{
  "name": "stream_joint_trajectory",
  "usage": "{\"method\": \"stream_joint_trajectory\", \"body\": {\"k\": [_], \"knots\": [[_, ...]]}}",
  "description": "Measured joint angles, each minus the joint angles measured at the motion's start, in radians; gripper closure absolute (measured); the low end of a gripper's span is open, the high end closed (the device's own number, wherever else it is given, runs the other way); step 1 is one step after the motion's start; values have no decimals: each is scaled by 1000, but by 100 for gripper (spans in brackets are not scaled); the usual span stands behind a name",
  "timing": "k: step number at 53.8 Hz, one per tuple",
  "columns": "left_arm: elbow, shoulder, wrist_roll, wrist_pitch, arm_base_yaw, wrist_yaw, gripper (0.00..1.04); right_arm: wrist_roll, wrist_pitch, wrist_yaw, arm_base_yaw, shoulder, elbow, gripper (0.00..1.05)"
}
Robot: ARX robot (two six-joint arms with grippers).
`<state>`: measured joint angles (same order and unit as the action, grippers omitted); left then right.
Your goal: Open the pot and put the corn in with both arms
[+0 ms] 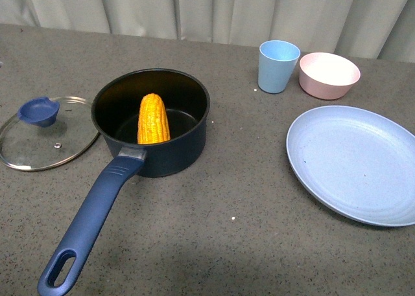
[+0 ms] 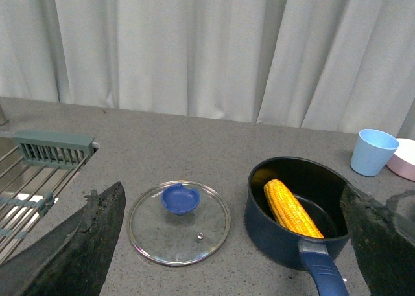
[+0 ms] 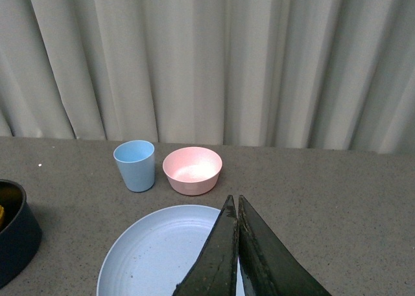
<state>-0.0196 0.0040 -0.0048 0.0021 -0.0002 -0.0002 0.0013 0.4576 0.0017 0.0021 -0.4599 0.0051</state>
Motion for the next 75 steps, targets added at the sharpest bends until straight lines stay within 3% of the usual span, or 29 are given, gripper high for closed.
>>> {"method": "stream_joint_trajectory", "body": {"k": [45, 50, 61, 75], "knots": [[0, 0, 0, 0, 0, 0, 6, 0, -292, 0, 0, 297, 0, 104], [0, 0, 0, 0, 0, 0, 6, 0, -442, -3, 0, 413, 1, 104], [0, 0, 0, 0, 0, 0, 6, 0, -455, -3, 0, 455, 1, 104], [0, 0, 0, 0, 0, 0, 6, -2, -456, -3, 0, 455, 1, 65]]}}
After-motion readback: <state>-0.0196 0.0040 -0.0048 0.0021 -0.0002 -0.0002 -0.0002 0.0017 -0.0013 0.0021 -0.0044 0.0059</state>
